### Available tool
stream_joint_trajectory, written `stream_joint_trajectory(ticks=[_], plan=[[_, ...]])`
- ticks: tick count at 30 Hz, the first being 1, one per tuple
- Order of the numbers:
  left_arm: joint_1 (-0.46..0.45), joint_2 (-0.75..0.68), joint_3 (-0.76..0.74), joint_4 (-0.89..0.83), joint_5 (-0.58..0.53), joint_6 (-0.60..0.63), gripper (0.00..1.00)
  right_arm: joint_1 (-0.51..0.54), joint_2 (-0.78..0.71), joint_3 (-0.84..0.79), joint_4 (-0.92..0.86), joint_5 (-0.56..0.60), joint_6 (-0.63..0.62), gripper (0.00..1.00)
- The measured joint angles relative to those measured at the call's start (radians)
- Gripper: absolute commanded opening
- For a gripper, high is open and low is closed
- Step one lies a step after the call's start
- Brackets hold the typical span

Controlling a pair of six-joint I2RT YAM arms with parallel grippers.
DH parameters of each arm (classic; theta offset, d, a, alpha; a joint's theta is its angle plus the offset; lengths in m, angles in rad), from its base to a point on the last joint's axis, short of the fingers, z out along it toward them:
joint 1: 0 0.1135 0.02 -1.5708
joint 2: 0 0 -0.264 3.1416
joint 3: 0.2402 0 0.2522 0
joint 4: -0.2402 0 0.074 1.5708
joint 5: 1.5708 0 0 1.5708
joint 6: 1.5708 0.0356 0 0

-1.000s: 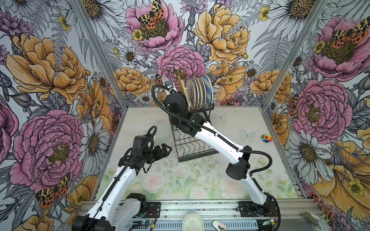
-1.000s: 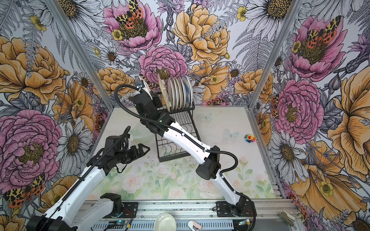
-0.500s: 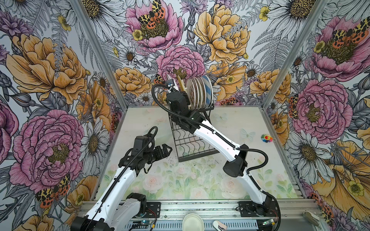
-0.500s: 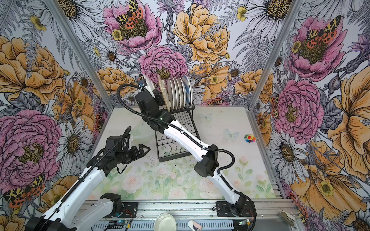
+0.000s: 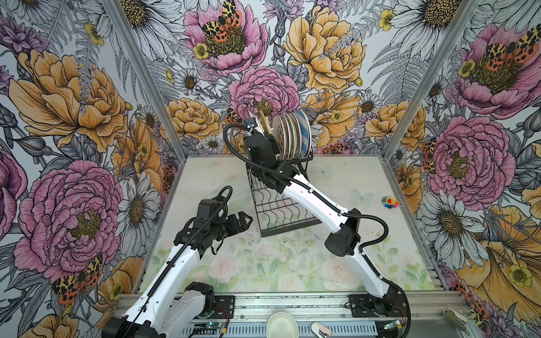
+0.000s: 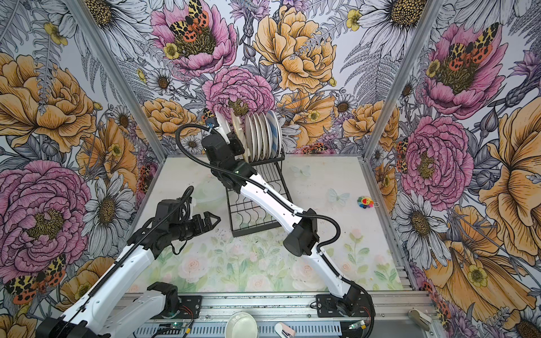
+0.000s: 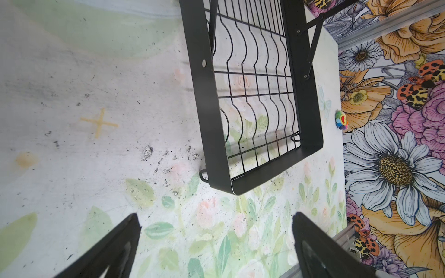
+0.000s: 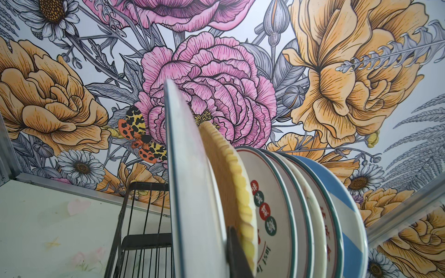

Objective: Load the plates into the dish rack
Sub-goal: 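Lower the white plate into the front rack slot with the right gripper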

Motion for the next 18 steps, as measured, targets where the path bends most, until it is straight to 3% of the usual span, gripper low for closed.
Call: stream_joint_trajectory(ticks=[18], plan=[[-0.004,0.000,0.000,-0.007,-0.016,0.000,0.99,-0.016,0.000,-0.005,0.012,0.000,-0.012,0.00]])
